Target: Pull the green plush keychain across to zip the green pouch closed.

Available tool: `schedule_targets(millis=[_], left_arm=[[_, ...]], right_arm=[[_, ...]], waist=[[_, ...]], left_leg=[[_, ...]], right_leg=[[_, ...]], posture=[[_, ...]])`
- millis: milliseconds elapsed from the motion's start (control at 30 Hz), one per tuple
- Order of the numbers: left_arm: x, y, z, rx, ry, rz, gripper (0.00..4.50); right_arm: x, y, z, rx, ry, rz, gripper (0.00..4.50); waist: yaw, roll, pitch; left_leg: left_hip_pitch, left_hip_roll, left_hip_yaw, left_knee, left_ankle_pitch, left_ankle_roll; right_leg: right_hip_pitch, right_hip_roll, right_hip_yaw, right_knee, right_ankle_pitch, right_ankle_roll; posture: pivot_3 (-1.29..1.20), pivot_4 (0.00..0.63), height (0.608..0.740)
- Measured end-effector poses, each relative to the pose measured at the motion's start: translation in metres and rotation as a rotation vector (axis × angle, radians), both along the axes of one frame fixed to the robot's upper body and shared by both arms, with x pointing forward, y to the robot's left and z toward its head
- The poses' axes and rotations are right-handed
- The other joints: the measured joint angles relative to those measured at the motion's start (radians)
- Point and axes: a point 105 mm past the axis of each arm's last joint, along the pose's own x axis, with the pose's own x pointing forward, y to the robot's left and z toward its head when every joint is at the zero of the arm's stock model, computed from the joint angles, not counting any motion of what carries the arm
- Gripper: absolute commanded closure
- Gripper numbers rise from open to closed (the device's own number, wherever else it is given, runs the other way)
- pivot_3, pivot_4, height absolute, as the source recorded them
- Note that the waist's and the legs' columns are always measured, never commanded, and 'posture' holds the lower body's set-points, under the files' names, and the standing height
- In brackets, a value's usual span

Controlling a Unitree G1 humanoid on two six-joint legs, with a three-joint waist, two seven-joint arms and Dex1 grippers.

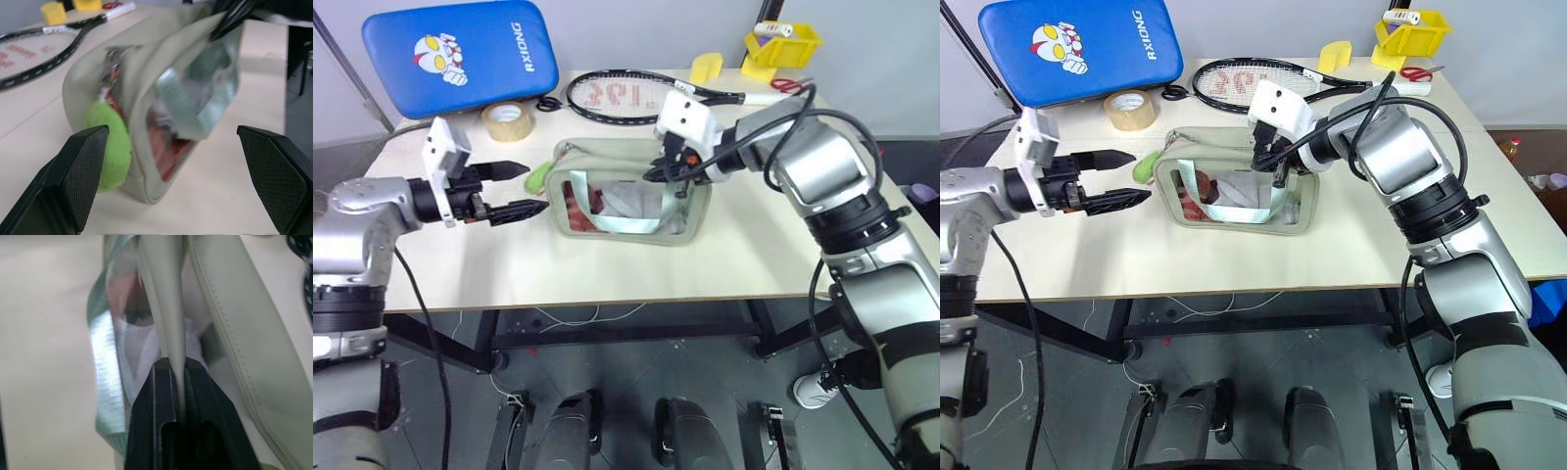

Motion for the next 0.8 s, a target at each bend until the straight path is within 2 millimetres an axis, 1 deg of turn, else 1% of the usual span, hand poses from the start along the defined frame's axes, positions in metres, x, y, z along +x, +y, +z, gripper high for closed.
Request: schedule_targets(millis=[67, 167, 233, 300, 400, 433, 633, 800], left_arm=[[0.007, 0.0, -0.01, -0.006, 0.018, 0.026, 0.0], [0.019, -0.002, -0.021, -0.016, 0.039, 0.052, 0.87], [0.024, -0.004, -0.021, -0.029, 0.036, 0.053, 1.97], [0.025, -0.004, -0.018, -0.032, 0.025, 0.051, 2.74], [0.025, -0.003, -0.007, -0.028, 0.002, 0.029, 4.2], [0.024, -0.003, -0.006, -0.024, 0.001, 0.023, 4.45], [0.017, 0.007, -0.001, 0.01, 0.008, -0.006, 4.45], [0.014, 0.002, 0.007, 0.013, 0.014, -0.043, 4.45]], right_arm=[[-0.002, 0.001, 0.0, -0.006, -0.009, 0.018, 4.48], [-0.003, -0.001, 0.0, 0.004, -0.011, 0.025, 4.5], [-0.003, -0.001, 0.001, 0.009, -0.022, 0.027, 4.5], [-0.003, -0.001, 0.002, 0.011, -0.024, 0.025, 4.5], [-0.003, -0.002, 0.002, 0.015, -0.027, 0.021, 4.5], [-0.003, -0.002, 0.002, 0.018, -0.028, 0.02, 4.5], [-0.005, 0.003, 0.002, 0.026, -0.033, 0.04, 4.5], [-0.004, -0.001, 0.002, 0.039, -0.039, 0.022, 4.5]], waist=[[0.001, 0.0, 0.0], [0.002, 0.0, 0.0], [0.0, 0.0, 0.0], [-0.001, 0.0, 0.0], [-0.002, 0.0, 0.0], [-0.002, 0.0, 0.0], [-0.003, 0.0, 0.0], [0.004, 0.0, 0.0]], left_leg=[[0.0, 0.0, 0.0, 0.0, 0.0, 0.0], [0.0, 0.0, 0.0, 0.0, 0.0, 0.0], [0.0, 0.0, 0.001, 0.0, 0.0, 0.0], [0.0, 0.0, 0.001, 0.0, 0.0, 0.0], [0.0, 0.0, 0.001, 0.0, 0.0, 0.0], [0.0, 0.0, 0.001, 0.0, 0.0, 0.0], [0.0, 0.001, 0.001, 0.0, 0.0, 0.0], [-0.001, 0.0, 0.001, 0.0, 0.0, 0.0]], right_leg=[[0.0, 0.0, 0.0, 0.0, 0.0, 0.0], [0.0, 0.0, 0.0, 0.0, 0.0, 0.0], [-0.001, 0.0, 0.0, 0.0, 0.0, 0.0], [-0.001, 0.0, 0.0, 0.0, 0.0, 0.0], [-0.001, 0.0, 0.0, 0.0, 0.0, 0.0], [-0.001, 0.0, 0.0, 0.0, 0.0, 0.0], [-0.002, 0.0, 0.0, 0.001, 0.0, 0.0], [-0.001, 0.0, 0.0, 0.001, 0.0, 0.0]], posture=[[0.0, 0.15, 0.74], [0.0, 0.15, 0.74], [0.0, 0.15, 0.74], [0.0, 0.15, 0.74], [0.0, 0.15, 0.74], [0.0, 0.15, 0.74], [0.0, 0.15, 0.74], [0.0, 0.15, 0.74]])
